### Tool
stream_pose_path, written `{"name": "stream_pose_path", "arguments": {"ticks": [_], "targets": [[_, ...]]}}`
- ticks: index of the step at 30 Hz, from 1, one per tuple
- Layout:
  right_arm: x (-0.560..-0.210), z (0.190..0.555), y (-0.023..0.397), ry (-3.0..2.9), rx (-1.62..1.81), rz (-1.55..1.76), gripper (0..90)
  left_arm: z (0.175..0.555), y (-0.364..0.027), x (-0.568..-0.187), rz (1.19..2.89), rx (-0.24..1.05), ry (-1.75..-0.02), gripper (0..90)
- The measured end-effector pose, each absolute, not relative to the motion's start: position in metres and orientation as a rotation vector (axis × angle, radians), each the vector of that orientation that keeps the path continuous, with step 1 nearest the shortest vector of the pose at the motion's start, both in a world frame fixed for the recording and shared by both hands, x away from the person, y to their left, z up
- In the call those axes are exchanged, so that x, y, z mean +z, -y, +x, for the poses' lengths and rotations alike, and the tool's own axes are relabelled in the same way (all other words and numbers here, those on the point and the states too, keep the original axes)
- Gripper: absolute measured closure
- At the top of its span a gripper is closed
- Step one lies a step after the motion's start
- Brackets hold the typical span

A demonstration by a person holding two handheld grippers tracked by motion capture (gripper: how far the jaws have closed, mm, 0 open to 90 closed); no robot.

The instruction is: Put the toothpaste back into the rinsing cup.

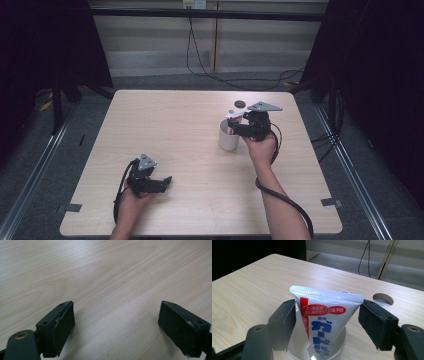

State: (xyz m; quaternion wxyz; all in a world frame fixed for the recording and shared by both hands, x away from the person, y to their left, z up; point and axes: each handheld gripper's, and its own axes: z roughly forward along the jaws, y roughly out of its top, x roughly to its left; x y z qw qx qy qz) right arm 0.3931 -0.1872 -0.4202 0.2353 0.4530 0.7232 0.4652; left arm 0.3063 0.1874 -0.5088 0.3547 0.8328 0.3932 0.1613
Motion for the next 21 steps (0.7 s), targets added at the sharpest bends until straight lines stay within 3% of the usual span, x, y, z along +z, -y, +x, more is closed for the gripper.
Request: {"name": "stream_pose_path", "arguments": {"ticks": [21], "targets": [[-0.4202, 0.383, 0.1979, -2.021, 1.253, 1.261, 13.7, 0.3063, -0.1874, -0.5088, 2.152, 0.417, -1.016, 13.6]]}}
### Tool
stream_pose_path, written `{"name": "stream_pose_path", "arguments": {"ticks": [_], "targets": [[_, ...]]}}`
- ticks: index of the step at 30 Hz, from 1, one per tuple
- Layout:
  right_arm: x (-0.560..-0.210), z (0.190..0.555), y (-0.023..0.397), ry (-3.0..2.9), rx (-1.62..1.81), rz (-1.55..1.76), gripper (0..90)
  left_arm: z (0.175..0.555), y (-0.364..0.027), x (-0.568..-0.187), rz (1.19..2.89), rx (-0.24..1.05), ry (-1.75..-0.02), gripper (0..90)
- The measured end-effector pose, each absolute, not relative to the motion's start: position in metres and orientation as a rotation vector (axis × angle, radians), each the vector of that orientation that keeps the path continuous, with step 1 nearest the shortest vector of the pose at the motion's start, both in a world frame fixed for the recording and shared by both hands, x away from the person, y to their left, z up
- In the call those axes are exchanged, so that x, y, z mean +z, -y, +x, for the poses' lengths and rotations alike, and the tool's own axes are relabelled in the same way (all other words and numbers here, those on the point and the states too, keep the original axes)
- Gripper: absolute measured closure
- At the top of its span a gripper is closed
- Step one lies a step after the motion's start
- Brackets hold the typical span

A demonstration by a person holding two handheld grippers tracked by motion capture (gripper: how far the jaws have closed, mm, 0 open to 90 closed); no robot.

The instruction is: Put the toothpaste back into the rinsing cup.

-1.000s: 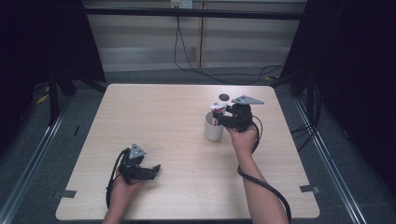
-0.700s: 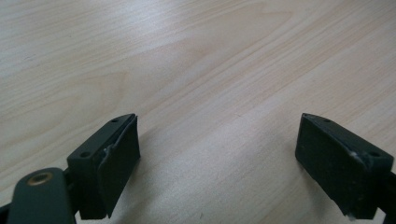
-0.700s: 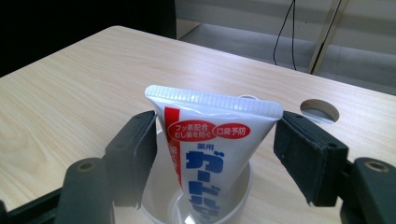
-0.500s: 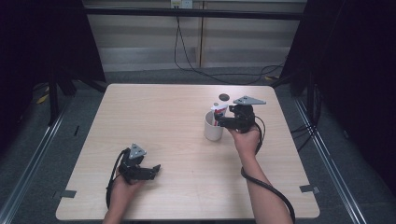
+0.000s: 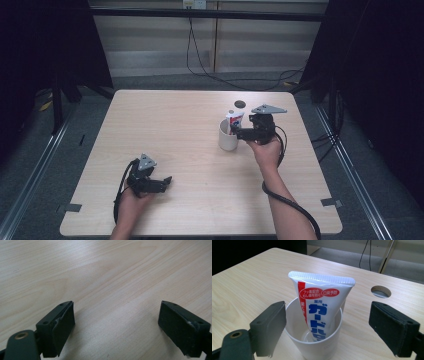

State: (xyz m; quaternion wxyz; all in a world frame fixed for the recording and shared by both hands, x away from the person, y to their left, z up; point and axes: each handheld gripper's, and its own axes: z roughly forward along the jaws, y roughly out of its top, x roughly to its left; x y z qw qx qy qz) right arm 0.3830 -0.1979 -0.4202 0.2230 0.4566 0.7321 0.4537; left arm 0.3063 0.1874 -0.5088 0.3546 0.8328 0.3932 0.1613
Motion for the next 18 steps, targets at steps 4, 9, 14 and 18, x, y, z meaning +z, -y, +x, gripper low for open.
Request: {"name": "stream_pose_path", "arguments": {"ticks": [4, 9, 14, 18], "targets": [[-0.4207, 0.3818, 0.1985, -2.026, 1.232, 1.268, 13.8, 0.3063, -0.1875, -0.5088, 2.153, 0.417, -1.016, 13.6], [-0.421, 0.3809, 0.201, -2.041, 1.229, 1.27, 13.8, 0.3063, -0.1875, -0.5088, 2.153, 0.417, -1.016, 13.6], [-0.4219, 0.3787, 0.2041, -2.044, 1.215, 1.267, 13.8, 0.3062, -0.1875, -0.5088, 2.153, 0.416, -1.017, 13.6], [-0.4215, 0.3763, 0.2053, -2.06, 1.216, 1.257, 13.7, 0.3063, -0.1875, -0.5088, 2.153, 0.416, -1.017, 13.6]]}}
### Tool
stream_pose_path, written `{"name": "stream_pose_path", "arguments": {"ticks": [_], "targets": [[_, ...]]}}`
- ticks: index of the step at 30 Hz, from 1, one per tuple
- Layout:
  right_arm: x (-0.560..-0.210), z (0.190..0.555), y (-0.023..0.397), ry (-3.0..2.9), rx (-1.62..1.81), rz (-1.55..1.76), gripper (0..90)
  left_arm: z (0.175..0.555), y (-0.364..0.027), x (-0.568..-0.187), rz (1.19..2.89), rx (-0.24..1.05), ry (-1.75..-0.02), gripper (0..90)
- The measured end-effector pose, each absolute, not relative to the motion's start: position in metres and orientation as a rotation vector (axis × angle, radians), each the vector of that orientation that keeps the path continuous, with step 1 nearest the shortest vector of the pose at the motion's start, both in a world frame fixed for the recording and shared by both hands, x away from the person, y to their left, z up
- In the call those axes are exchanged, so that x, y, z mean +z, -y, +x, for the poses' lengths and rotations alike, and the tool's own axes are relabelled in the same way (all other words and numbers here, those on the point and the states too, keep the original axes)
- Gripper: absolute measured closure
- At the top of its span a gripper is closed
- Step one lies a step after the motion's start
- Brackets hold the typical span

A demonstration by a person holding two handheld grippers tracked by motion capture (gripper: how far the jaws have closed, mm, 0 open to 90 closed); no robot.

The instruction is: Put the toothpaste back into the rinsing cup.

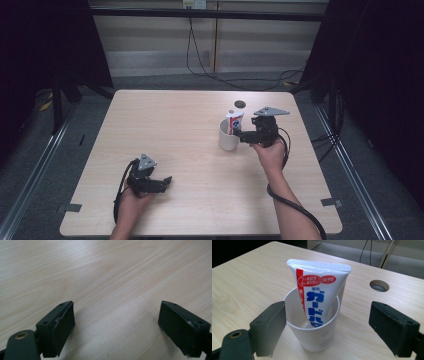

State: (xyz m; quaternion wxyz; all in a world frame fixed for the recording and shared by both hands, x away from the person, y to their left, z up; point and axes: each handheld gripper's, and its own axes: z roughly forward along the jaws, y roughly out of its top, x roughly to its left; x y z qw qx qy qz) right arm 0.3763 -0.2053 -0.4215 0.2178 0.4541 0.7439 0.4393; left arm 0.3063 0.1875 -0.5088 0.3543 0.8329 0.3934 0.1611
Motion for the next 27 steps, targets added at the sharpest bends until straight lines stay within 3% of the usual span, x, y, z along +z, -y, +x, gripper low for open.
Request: {"name": "stream_pose_path", "arguments": {"ticks": [27], "targets": [[-0.424, 0.353, 0.221, -2.11, 1.202, 1.235, 13.5, 0.306, -0.187, -0.509, 2.153, 0.417, -1.016, 13.6]]}}
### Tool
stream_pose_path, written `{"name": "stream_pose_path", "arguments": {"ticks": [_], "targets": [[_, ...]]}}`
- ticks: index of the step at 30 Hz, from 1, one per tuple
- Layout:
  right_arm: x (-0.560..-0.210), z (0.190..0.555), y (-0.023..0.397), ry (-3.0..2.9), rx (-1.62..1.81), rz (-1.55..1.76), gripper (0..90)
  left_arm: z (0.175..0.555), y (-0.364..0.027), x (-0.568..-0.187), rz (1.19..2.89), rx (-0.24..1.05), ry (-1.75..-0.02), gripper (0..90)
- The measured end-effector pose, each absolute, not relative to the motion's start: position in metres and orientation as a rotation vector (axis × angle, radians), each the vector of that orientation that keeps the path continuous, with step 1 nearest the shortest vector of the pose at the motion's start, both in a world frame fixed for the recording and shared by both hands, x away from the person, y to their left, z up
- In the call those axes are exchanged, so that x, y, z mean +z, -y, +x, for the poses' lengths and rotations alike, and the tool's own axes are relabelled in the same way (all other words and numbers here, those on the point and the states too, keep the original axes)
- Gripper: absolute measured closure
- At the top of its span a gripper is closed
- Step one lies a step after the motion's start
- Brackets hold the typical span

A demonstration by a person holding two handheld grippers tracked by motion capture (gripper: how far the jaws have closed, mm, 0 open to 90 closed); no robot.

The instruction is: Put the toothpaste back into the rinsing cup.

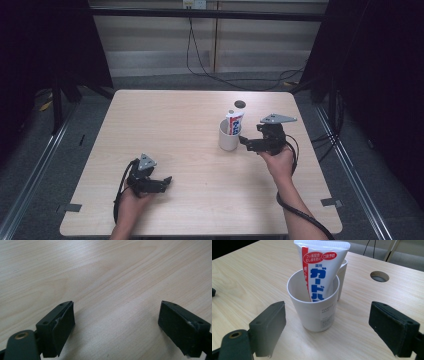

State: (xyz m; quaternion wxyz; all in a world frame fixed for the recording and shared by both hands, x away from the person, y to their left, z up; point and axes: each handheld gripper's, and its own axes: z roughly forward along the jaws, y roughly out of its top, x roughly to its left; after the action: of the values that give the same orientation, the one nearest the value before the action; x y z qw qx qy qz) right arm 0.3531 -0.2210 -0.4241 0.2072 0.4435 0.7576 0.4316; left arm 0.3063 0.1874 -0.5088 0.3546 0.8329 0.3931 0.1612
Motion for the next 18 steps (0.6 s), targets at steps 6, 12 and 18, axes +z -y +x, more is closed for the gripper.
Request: {"name": "stream_pose_path", "arguments": {"ticks": [6, 12, 18], "targets": [[-0.423, 0.347, 0.225, -2.116, 1.203, 1.226, 13.5, 0.306, -0.187, -0.509, 2.153, 0.417, -1.016, 13.6], [-0.421, 0.341, 0.229, -2.117, 1.209, 1.222, 13.5, 0.306, -0.187, -0.509, 2.152, 0.417, -1.017, 13.6], [-0.423, 0.335, 0.235, -2.125, 1.207, 1.216, 13.5, 0.306, -0.187, -0.509, 2.153, 0.416, -1.017, 13.6]]}}
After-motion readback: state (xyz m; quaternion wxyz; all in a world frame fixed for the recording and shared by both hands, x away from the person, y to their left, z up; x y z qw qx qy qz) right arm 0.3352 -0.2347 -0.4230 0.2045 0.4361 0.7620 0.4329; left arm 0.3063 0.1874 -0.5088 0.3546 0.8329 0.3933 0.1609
